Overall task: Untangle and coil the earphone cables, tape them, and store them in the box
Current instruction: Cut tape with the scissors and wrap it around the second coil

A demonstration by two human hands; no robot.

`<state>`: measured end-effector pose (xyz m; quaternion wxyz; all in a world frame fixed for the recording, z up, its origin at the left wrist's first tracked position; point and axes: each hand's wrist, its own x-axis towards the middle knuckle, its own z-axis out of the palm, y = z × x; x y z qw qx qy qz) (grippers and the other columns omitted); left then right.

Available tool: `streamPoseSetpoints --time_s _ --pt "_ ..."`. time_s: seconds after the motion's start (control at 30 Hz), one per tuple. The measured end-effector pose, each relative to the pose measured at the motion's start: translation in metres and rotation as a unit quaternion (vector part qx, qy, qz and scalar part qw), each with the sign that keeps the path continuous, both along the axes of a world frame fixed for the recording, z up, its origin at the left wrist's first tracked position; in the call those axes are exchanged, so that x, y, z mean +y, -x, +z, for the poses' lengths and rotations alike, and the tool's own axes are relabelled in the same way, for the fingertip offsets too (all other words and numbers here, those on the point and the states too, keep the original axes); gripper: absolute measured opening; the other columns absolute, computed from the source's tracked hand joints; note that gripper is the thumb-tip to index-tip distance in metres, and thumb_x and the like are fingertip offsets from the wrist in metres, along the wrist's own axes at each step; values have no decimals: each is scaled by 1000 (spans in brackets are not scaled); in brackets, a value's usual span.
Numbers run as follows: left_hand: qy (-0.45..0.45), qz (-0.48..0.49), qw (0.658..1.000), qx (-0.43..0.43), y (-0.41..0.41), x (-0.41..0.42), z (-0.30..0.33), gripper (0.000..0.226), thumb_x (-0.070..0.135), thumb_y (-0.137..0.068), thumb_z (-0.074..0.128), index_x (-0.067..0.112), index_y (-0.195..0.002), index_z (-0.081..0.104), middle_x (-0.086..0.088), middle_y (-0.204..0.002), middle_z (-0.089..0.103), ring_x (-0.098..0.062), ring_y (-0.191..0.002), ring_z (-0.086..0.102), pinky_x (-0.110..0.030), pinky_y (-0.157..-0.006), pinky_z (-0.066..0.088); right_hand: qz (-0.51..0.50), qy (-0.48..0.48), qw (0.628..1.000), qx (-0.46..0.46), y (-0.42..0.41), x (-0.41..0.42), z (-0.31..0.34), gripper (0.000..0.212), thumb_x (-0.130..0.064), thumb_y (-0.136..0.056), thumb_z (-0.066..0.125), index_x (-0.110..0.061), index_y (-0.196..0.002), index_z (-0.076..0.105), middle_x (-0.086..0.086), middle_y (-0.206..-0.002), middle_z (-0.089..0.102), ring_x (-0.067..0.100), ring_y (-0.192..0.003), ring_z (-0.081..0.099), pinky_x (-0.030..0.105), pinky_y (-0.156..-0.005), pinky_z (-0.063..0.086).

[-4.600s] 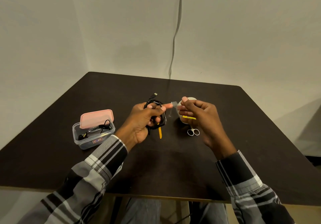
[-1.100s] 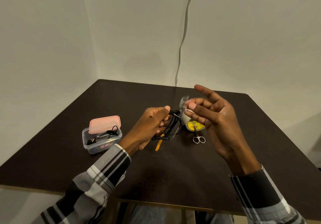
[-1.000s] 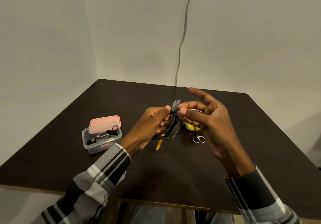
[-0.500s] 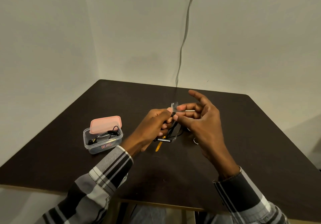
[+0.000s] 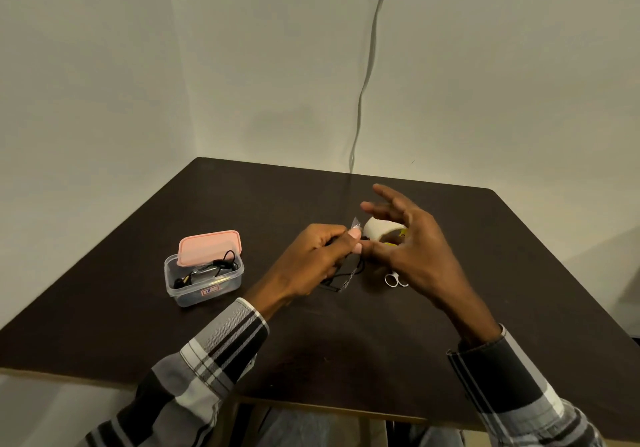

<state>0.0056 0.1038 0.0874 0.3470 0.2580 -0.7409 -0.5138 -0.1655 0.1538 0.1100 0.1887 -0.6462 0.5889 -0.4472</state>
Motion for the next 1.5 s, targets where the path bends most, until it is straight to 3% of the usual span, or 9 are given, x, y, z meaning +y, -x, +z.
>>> streamPoseSetpoints --time_s 0.13,0.3,0.47,0.7,1.07,1.17,1.27,1.37,1.5 --pt "-6 -17 1000 12 4 2 2 36 30 -103 43 3 -94 65 11 -55 34 -7 -47 26 -22 -43 23 118 -37 985 -124 4 2 -1 84 0 -83 73 -20 -153 30 6 -104 76 13 -101 72 25 -90 55" --pt "-7 6 999 38 6 4 0 40 31 -104 42 8 -73 54 9 -55 33 -8 -46 26 -24 -44 22 70 53 989 -120 1 5 -15 79 -6 -77 80 -27 -144 43 17 -84 71 26 -84 72 33 -85 59" --pt "-32 52 995 74 11 8 0 44 26 -105 41 5 -68 54 7 -54 32 -5 -45 26 -18 -41 22 35 155 983 -89 -8 7 -28 53 -7 -79 82 -28 -119 55 8 -76 70 20 -76 71 43 -73 61" --pt "-47 90 993 66 13 9 -5 48 28 -105 40 12 -60 40 7 -49 32 -7 -42 26 -18 -42 23 23 262 965 8 -8 4 -39 23 -13 -80 79 -14 -97 65 -15 -88 66 3 -81 68 25 -70 58" --pt "48 94 994 34 12 10 -13 50 49 -101 39 24 -57 44 12 -51 35 -6 -45 30 -27 -46 27 26 265 964 -8 -4 3 -48 21 -6 -84 74 -8 -104 77 1 -95 77 11 -88 73 33 -76 60" --pt "113 90 989 -14 8 9 -12 56 60 -93 40 11 -71 56 5 -55 42 -10 -51 40 -42 -49 36 0 251 968 19 -4 4 -46 19 -9 -85 71 -13 -103 78 -4 -88 75 7 -82 69 31 -71 57" --pt "133 75 986 -68 3 6 -12 48 62 -89 43 18 -84 61 0 -68 58 -15 -60 56 -47 -61 50 -24 220 972 76 -3 4 -43 16 -14 -87 67 -15 -100 77 -6 -89 73 6 -85 66 30 -73 56" --pt "159 61 977 -125 1 2 -16 38 55 -95 47 19 -92 59 1 -81 62 -16 -74 61 -42 -67 55 -36 195 973 121 -2 5 -42 16 -15 -88 63 -15 -99 74 -4 -93 72 8 -87 65 29 -75 56" --pt "229 105 952 -174 5 0 -17 36 50 -97 40 18 -89 54 8 -78 51 -10 -71 52 -28 -62 41 -25 125 981 146 -3 6 -40 11 -7 -92 62 -15 -95 68 -6 -89 67 7 -82 59 27 -69 51"
